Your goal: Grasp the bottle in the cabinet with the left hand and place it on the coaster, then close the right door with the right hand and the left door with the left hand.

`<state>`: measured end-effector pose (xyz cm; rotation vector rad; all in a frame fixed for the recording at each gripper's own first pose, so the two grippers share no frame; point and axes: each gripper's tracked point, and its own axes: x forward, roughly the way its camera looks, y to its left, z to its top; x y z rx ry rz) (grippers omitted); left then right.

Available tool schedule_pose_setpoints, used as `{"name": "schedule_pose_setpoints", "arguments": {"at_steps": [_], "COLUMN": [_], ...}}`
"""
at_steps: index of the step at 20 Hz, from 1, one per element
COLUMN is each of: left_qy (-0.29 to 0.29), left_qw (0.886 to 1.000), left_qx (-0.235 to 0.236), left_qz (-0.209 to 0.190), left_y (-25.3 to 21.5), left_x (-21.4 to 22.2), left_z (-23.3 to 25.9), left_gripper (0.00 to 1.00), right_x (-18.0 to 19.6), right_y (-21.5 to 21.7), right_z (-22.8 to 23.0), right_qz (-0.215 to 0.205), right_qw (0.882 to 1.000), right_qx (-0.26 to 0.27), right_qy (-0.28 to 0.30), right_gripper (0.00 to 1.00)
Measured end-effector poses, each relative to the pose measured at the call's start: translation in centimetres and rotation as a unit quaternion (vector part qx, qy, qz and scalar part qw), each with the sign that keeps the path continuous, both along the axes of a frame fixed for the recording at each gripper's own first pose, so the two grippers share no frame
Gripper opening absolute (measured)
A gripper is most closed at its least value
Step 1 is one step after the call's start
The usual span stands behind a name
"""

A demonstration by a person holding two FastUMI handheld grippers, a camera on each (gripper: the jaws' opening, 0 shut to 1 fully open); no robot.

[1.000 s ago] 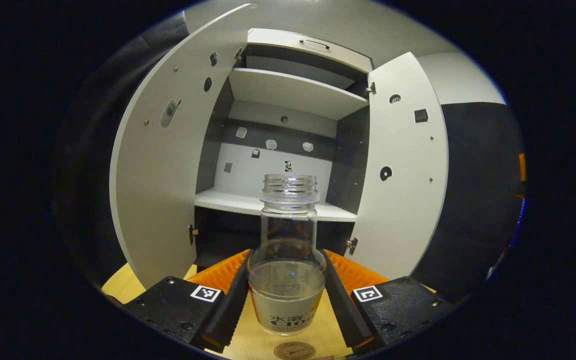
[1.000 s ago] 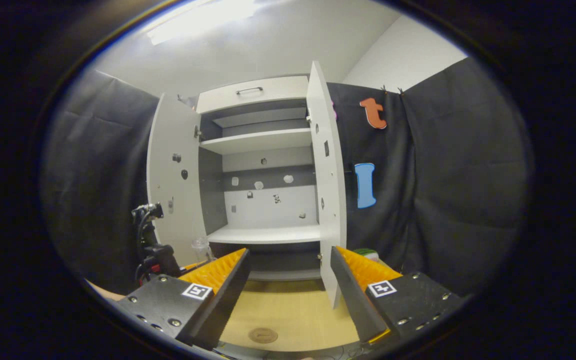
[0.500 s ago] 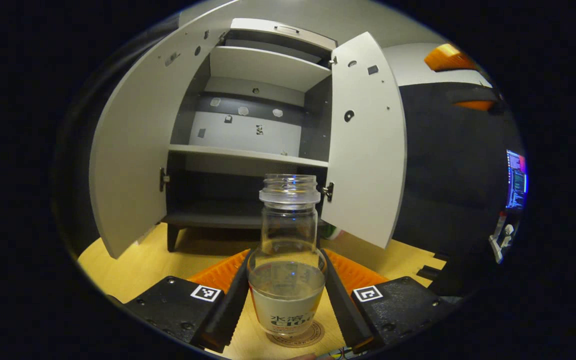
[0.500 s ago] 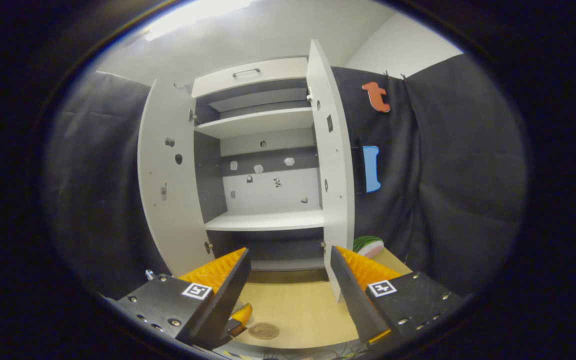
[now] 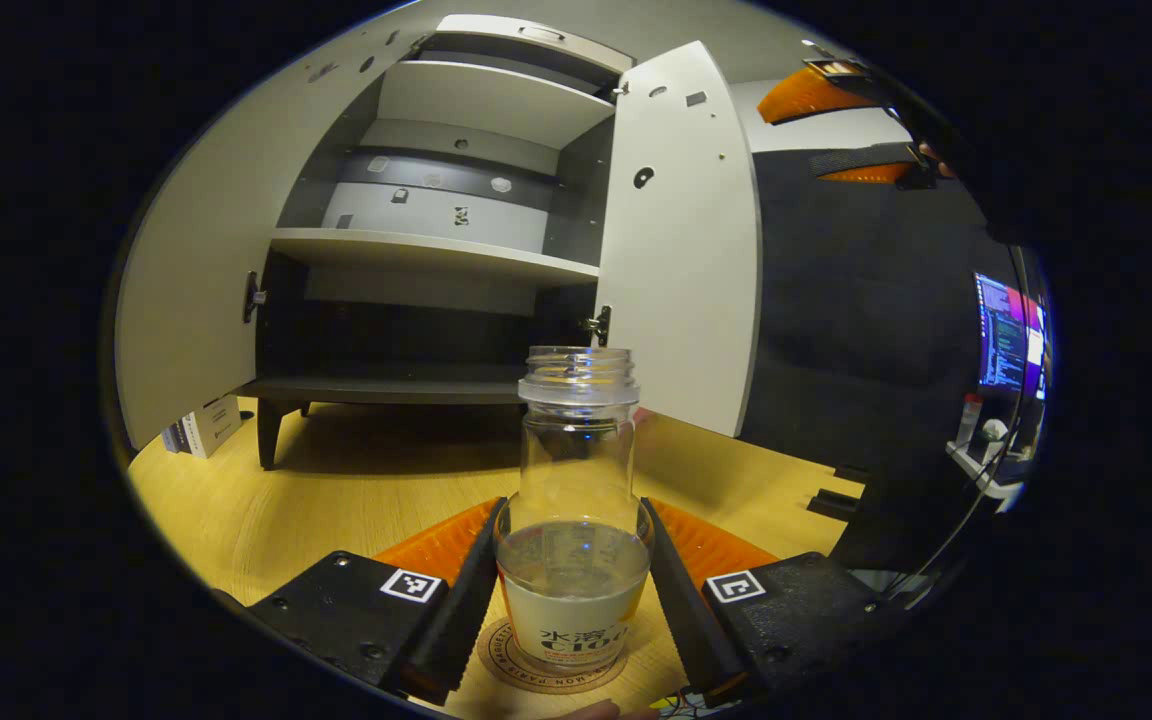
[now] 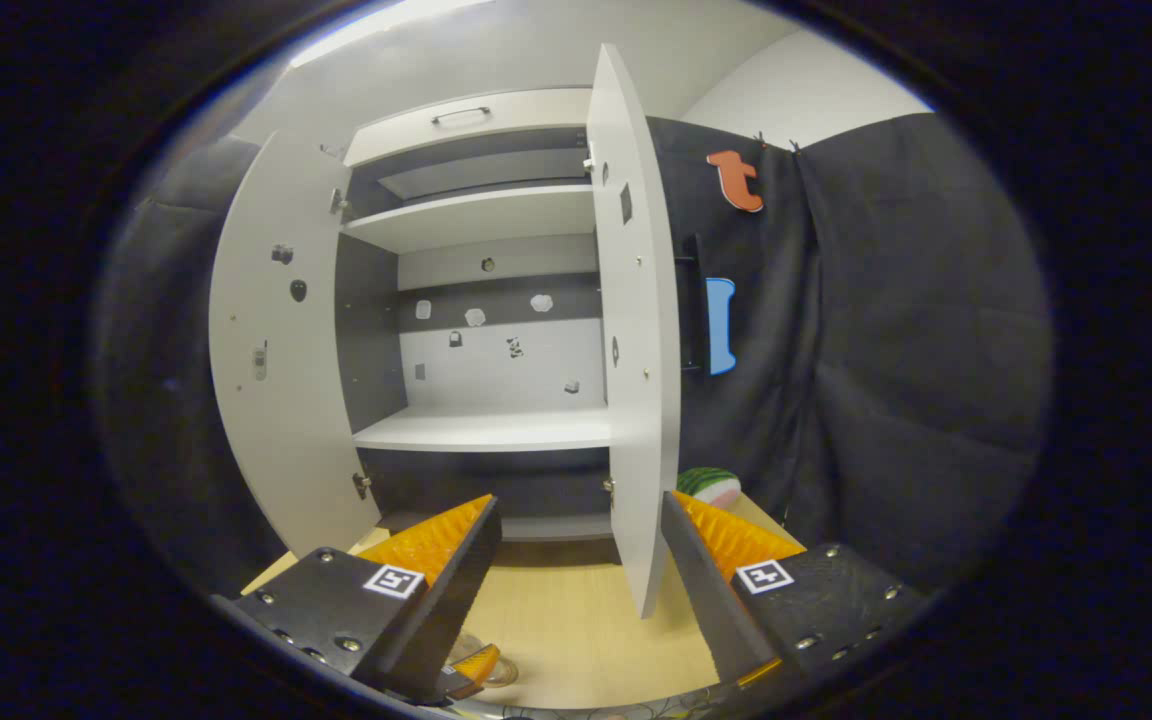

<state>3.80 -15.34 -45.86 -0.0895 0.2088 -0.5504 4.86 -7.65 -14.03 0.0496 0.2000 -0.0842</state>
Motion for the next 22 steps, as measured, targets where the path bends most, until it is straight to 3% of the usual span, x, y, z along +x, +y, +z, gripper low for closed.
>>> {"name": "schedule_pose_setpoints", "arguments": {"at_steps": [4,7,10,19,22], "left_qy": [-0.006,-0.005,-0.011,-0.020,-0.004], "left_qw": [0.999,0.999,0.999,0.999,0.999], "left_qx": [0.046,0.034,-0.001,0.034,0.026], "left_qz": [-0.017,-0.040,-0.036,-0.027,-0.019], "left_y": [0.9,0.7,0.5,2.0,2.4], "left_x": [0.2,-0.6,-0.6,-1.4,-1.7], "left_z": [-1.1,-0.6,-0.4,2.1,3.6], "left_gripper": [0.83,0.83,0.83,0.84,0.90], "right_x": [-0.6,-1.0,-1.4,-2.3,-3.2], "right_y": [-1.4,-2.4,-3.2,-5.3,-6.7], "right_z": [-0.1,0.5,1.0,1.2,2.0], "right_qz": [-0.016,-0.023,-0.030,-0.057,-0.068], "right_qw": [1.000,1.000,0.999,0.998,0.997], "right_qx": [0.010,0.012,0.014,0.028,0.034], "right_qy": [-0.004,-0.012,-0.021,-0.020,-0.028], "right_gripper": [0.98,0.98,0.97,0.97,0.97]}}
